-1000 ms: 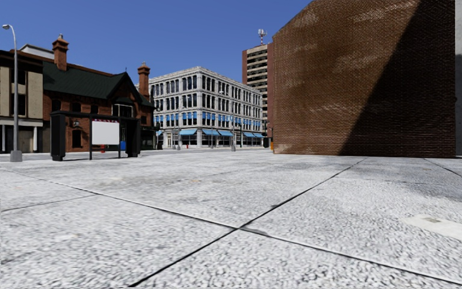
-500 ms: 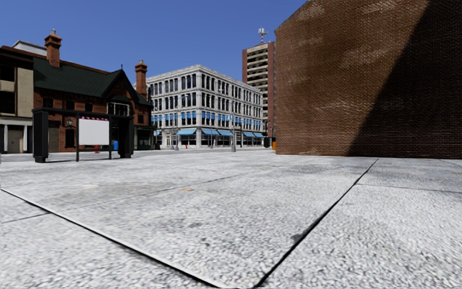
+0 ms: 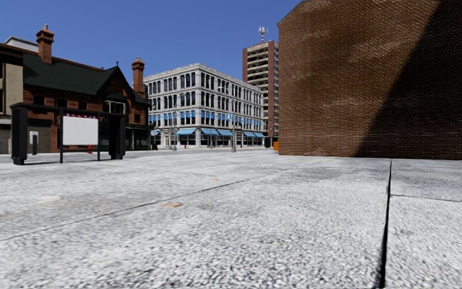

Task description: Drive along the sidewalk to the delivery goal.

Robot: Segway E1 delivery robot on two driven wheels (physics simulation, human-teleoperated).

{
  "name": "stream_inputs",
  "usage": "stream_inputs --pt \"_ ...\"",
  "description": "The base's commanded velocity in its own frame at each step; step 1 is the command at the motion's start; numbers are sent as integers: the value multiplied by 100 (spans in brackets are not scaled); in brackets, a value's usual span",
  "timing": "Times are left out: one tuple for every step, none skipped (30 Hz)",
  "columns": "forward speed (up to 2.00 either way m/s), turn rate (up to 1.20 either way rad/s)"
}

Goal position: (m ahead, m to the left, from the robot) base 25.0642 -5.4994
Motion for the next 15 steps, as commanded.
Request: stream_inputs --pt "200 0" --pt "200 0" --pt "200 0" --pt "200 0" --pt "200 0" --pt "200 0" --pt "200 0" --pt "200 0" --pt "200 0" --pt "200 0" --pt "200 0" --pt "200 0" --pt "200 0" --pt "200 0" --pt "200 0"
